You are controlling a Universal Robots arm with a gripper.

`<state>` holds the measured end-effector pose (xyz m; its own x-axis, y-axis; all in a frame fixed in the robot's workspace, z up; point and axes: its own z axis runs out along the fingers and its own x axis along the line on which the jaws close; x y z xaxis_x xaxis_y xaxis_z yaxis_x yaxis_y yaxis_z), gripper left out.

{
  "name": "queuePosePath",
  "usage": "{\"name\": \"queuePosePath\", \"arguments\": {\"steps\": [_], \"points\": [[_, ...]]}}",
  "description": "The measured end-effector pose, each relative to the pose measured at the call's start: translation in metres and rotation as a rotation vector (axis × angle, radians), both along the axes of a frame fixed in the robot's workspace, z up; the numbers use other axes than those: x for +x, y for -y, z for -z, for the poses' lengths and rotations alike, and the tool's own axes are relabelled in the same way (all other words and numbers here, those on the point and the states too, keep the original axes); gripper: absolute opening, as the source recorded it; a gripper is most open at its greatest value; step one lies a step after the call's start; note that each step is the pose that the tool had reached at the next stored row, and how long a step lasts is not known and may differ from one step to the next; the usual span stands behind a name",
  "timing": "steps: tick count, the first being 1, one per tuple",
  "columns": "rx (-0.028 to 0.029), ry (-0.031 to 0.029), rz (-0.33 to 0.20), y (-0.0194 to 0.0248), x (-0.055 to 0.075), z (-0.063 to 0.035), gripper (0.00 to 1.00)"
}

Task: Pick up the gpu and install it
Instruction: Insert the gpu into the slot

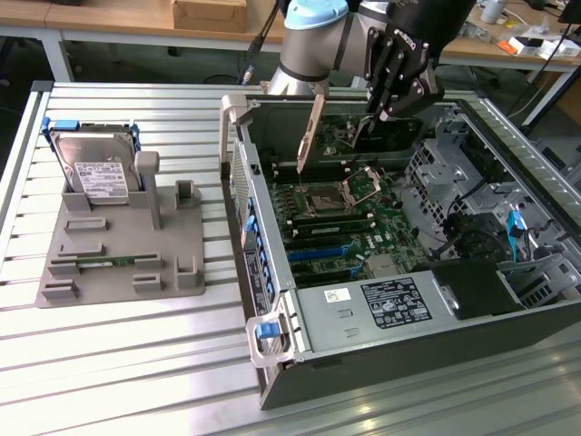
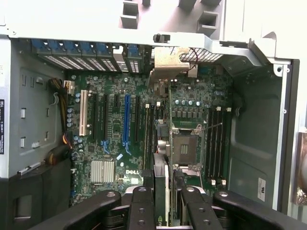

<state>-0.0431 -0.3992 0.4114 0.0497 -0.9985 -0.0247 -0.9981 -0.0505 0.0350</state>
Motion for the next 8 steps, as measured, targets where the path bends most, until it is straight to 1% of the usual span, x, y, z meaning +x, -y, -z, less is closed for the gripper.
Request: {"name": "queuePosePath", "arguments": {"steps": [8], "points": [[0.0000, 0.0000, 0.000, 0.0001, 0.0000, 0.0026, 0.27]]}}
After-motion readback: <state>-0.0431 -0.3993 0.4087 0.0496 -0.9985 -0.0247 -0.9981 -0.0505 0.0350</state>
